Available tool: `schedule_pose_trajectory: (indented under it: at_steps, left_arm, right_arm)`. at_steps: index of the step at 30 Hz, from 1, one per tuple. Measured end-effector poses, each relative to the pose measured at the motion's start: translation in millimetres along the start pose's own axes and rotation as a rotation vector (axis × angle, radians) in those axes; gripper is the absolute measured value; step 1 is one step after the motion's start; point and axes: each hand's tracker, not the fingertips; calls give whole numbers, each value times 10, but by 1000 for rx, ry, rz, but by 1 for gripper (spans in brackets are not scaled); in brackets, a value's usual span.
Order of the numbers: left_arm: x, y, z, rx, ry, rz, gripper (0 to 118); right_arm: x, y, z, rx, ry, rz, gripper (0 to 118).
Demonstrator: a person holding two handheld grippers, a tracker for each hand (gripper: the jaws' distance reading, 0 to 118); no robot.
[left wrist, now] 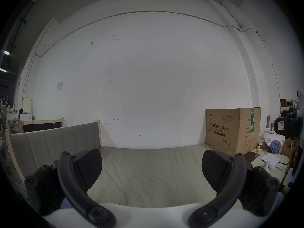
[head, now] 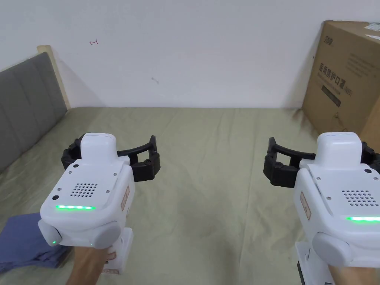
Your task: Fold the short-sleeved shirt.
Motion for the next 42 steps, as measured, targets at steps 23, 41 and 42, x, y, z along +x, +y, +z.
schedule_pose_trajectory:
  at_steps: [23, 41, 42]
  left_arm:
    - [-4, -1, 18, -6, -12, -12, 118]
    - [2, 10, 20, -13, -39, 5, 118]
    - [-1, 8, 20, -13, -41, 6, 118]
  right_arm:
    - [-8, 9, -52, -106, -66, -51, 118]
    - [-33, 363, -266, -615, -178, -211, 118]
    - [-30, 358, -268, -614, -174, -213, 118]
